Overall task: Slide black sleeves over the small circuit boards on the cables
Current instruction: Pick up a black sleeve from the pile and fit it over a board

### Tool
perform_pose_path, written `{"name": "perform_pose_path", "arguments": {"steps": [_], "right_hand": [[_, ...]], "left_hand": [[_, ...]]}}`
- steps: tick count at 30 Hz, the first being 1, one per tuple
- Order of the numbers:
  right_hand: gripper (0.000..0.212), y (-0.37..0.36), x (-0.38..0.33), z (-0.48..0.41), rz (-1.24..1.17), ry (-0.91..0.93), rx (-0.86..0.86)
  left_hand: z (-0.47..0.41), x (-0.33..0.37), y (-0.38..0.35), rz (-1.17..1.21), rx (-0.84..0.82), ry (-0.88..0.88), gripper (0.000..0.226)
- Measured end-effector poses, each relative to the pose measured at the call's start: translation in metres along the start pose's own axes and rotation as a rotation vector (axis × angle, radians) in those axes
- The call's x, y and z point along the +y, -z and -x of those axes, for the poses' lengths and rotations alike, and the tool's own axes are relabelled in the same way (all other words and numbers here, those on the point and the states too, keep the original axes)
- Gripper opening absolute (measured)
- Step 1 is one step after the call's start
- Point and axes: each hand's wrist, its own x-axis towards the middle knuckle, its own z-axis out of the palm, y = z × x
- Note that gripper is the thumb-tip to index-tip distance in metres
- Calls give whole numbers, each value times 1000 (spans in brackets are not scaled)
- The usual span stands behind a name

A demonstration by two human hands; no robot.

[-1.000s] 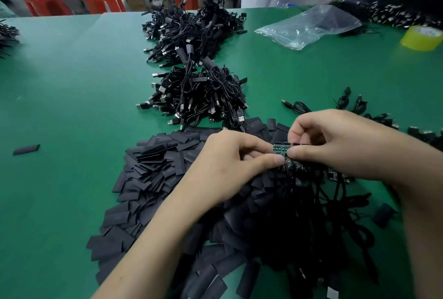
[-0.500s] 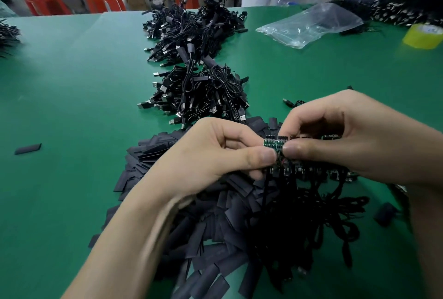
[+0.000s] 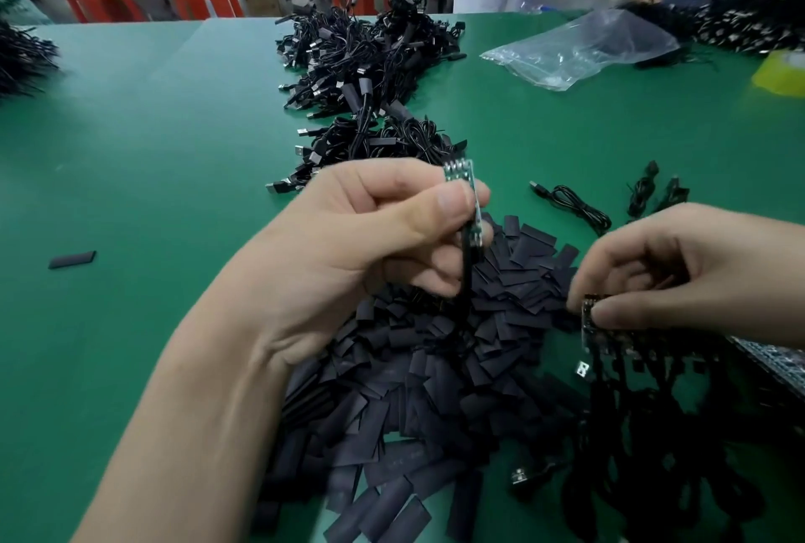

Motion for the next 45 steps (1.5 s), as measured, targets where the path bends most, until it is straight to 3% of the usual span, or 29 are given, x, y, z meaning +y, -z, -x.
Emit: {"name": "perform_pose_path", "arguments": {"steps": [5,8,12,14,18,21,28,36,45], "right_hand": [[36,-23,-26,-24,2,105,269],[31,-45,-46,-37,-186,186,272],[27,-58,-55,-45,-384,231,347],[29,-57,-55,-45,-450,229,400],[35,-47,-53,-39,-573,189,460],[35,-40,-52,-33,-611,167,474],[40,-41,-49,-35,-499,94,457],[37,-42,-43,-38,-348,57,439],[36,-46,-37,-42,-305,59,409]], "left_hand": [[-5,-7,-3,-76,252,25,9],[-9,-11,-3,-140,345,-57,8],[-10,-13,8,-413,411,-150,17],[-11,-20,20,-589,397,-98,25],[-19,-49,35,-1202,351,196,18],[-22,-70,30,-1415,373,299,21],[-25,-81,22,-1556,390,319,25],[-22,-76,31,-1444,398,400,24],[-18,-70,33,-1503,347,434,27]]}}
